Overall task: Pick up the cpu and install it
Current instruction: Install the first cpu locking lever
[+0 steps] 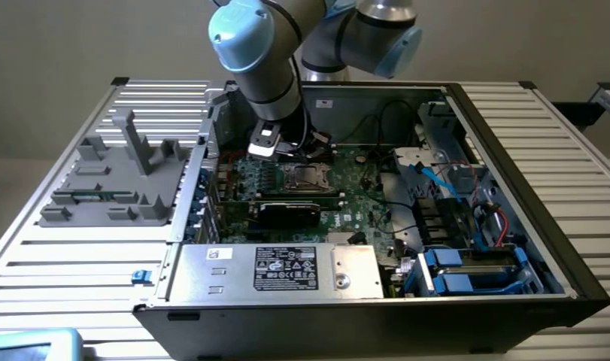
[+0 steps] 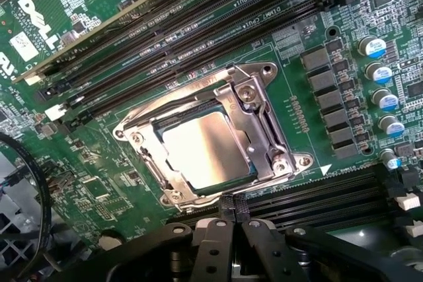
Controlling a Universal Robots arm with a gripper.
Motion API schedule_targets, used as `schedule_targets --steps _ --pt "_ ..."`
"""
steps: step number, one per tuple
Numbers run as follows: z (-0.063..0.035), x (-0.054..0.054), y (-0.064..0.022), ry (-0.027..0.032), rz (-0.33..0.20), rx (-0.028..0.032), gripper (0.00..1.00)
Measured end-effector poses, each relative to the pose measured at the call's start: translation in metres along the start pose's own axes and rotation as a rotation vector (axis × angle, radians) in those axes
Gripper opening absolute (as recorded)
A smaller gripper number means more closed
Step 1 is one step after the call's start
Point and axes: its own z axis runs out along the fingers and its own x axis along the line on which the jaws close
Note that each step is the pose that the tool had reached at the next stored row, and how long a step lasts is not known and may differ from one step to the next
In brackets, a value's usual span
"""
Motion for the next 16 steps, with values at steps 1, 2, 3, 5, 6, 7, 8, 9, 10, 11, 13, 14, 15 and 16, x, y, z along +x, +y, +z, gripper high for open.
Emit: schedule_targets --steps 1,2,3,5,6,7,8,9,10,11,13,14,15,16 --pt "0.0002 0.0007 -0.0003 0.0 0.0 0.0001 0.11" --pt "0.0005 0.0013 -0.0006 -0.0001 0.0 0.0002 0.11" --pt "0.0007 0.002 -0.0009 -0.0001 0.0 0.0003 0.11" --pt "0.0011 0.0034 -0.0015 -0.0002 0.0 0.0003 0.11" --pt "0.0014 0.0042 -0.0018 -0.0003 0.0 0.0004 0.11" --pt "0.0017 0.0051 -0.0022 -0.0005 0.0 0.0007 0.11" --pt "0.0019 0.0057 -0.0025 -0.0005 0.0 0.0011 0.11" --pt "0.0021 0.0063 -0.0027 -0.0007 0.001 0.0016 0.11" --pt "0.0024 0.007 -0.0031 -0.0009 0.001 0.0021 0.11" --pt "0.0026 0.0077 -0.0034 -0.0011 0.001 0.0025 0.11" --pt "0.003 0.0088 -0.0038 -0.0016 0.001 0.0035 0.11" --pt "0.0031 0.0092 -0.004 -0.0018 0.001 0.004 0.11" --pt "0.0033 0.0097 -0.0042 -0.002 0.002 0.0045 0.11" --pt "0.0034 0.0102 -0.0044 -0.0022 0.002 0.0049 0.11"
